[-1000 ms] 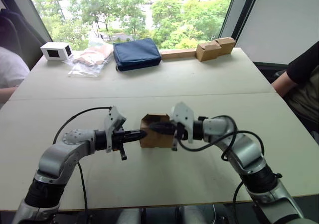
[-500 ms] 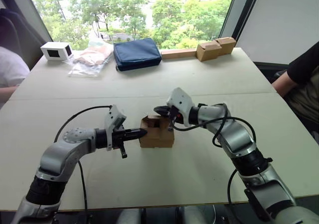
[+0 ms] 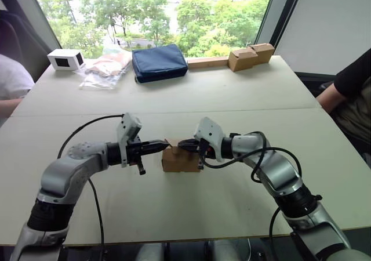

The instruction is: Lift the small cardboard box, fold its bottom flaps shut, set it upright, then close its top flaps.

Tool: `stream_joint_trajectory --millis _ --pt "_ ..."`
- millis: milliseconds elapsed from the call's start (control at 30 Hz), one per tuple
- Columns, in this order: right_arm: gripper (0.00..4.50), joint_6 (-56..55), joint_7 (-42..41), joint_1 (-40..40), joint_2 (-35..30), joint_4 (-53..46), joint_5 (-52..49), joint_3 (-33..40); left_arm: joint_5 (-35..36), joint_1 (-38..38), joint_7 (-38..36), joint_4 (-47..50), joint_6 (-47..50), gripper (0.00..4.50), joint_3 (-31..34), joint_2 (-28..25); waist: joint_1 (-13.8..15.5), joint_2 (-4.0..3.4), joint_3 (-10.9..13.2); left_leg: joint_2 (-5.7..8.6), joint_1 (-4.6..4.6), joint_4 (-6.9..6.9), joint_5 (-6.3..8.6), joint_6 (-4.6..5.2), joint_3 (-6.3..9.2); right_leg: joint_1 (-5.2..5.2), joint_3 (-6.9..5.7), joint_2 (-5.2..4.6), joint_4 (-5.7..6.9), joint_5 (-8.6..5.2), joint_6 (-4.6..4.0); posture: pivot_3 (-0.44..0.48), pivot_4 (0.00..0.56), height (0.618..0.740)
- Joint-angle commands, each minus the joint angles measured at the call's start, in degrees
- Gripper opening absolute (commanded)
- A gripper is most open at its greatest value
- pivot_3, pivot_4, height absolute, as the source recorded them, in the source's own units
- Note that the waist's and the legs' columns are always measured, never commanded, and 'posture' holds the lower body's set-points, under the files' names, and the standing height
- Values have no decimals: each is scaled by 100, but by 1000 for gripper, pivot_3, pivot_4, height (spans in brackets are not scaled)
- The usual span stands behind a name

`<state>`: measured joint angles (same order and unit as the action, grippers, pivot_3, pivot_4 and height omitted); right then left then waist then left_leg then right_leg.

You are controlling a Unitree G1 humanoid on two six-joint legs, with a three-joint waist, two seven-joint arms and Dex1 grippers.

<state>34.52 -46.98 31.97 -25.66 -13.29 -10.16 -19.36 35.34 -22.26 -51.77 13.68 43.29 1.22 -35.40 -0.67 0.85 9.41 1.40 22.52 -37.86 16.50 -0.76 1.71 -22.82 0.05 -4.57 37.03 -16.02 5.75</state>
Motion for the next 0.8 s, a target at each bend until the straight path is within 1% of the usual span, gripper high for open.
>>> stream_joint_trajectory --millis 33,200,333,567,667,800 --pt "0 -87 40 62 15 -140 31 57 -132 -339 210 -216 -221 21 -5 228 11 0 0 0 0 0 0 0 0 1 -2 0 0 0 0 0 150 740" --pt "0 -104 37 71 23 -190 1 112 -605 -616 408 -757 -634 21 -258 544 2 0 0 2 0 -1 0 0 0 0 -5 4 0 0 1 0 150 740" --pt "0 -92 51 44 0 -290 -8 131 -820 -713 347 -1022 -866 21 -430 685 -3 1 0 2 0 -1 -1 -1 -1 0 -7 7 0 0 1 0 150 740" --pt "0 3 114 -25 -58 -564 -104 298 -992 -606 226 -1094 -1036 21 -559 740 -2 1 0 1 0 -1 -1 -1 -1 0 -7 6 1 0 1 0 150 740" --pt "0 132 -11 -167 -143 -909 -314 384 -988 -568 242 -1068 -1003 21 -519 794 5 1 0 1 0 -1 -1 -1 -1 0 -7 5 0 1 1 0 150 740" --pt "0 227 -189 -300 -275 -1238 -473 306 -953 -546 291 -1045 -953 21 -466 873 6 1 0 1 0 -2 0 0 0 3 -7 3 -1 1 1 0 150 740"
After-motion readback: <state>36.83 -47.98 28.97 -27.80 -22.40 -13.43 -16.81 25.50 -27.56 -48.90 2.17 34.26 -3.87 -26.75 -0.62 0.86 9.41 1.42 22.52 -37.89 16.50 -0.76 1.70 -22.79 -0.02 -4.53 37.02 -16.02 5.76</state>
